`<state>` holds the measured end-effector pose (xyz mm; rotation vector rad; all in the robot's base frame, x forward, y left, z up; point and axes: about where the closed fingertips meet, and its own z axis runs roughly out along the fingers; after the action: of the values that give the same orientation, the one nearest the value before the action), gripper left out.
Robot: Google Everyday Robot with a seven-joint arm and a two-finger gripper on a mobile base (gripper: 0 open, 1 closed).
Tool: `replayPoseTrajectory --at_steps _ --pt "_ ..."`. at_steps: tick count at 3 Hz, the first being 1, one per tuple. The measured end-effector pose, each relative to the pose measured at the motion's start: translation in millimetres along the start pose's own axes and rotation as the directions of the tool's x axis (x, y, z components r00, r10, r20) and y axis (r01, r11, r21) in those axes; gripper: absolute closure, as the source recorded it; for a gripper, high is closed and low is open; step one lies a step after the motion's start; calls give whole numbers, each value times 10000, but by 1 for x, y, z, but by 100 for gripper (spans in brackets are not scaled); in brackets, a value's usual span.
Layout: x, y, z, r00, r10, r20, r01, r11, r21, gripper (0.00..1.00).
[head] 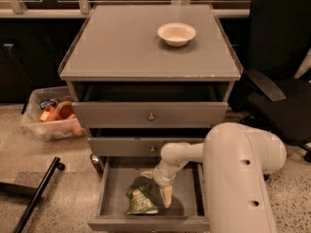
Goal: Pick green jalapeno chip bag from bottom drawer and place on counter
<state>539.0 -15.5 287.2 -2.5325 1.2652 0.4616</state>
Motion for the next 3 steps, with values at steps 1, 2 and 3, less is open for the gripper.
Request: replayPoseTrajectory --at_steps 1,2,3 --pt "13 -4 4 9908 -1348 -114 1342 9900 -443 0" --pt "20 -8 15 9711 -2383 -138 2368 9691 -697 0" --pt "20 -8 15 9692 -2461 -130 2447 9671 -698 0"
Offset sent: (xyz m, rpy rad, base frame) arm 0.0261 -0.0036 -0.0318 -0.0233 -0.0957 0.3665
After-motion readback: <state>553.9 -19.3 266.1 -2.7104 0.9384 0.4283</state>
